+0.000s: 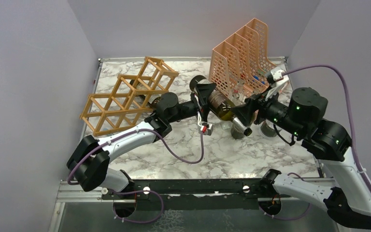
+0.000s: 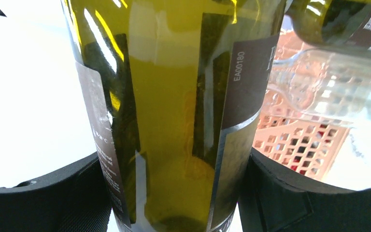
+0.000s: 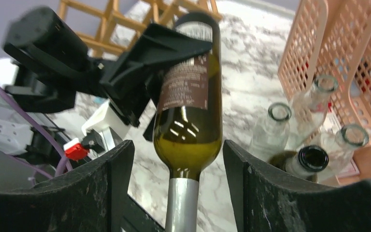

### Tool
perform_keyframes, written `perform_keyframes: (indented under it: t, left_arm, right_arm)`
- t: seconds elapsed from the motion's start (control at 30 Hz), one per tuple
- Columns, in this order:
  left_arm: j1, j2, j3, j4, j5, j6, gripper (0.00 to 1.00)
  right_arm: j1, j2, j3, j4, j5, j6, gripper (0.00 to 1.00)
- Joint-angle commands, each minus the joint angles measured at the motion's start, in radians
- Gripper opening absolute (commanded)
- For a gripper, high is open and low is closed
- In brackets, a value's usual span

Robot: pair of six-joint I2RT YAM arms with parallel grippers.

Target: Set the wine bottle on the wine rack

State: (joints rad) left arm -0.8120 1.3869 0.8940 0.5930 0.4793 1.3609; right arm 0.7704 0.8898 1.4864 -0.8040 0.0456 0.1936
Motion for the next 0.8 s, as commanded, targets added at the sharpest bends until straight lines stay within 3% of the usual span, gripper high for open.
perform_keyframes:
  t: [0.0, 0.37, 0.77]
  left_arm:
    - [-0.001, 0.010, 0.081, 0.089, -0.008, 0.192, 0.00]
    - [0.007, 0.007, 0.085, 0.050, 0.000, 0.266, 0.00]
    - [0.009, 0.008, 0.101, 0.028, -0.024, 0.242, 0.00]
  right_arm:
    - [0.003, 0.001, -0.066, -0.102, 0.047, -0.001, 0.70]
    - [0.003, 0.053, -0.176, -0.130, -0.004, -0.008, 0.60]
    - [0.002, 0.105, -0.281, -0.020, -0.058, 0.012, 0.48]
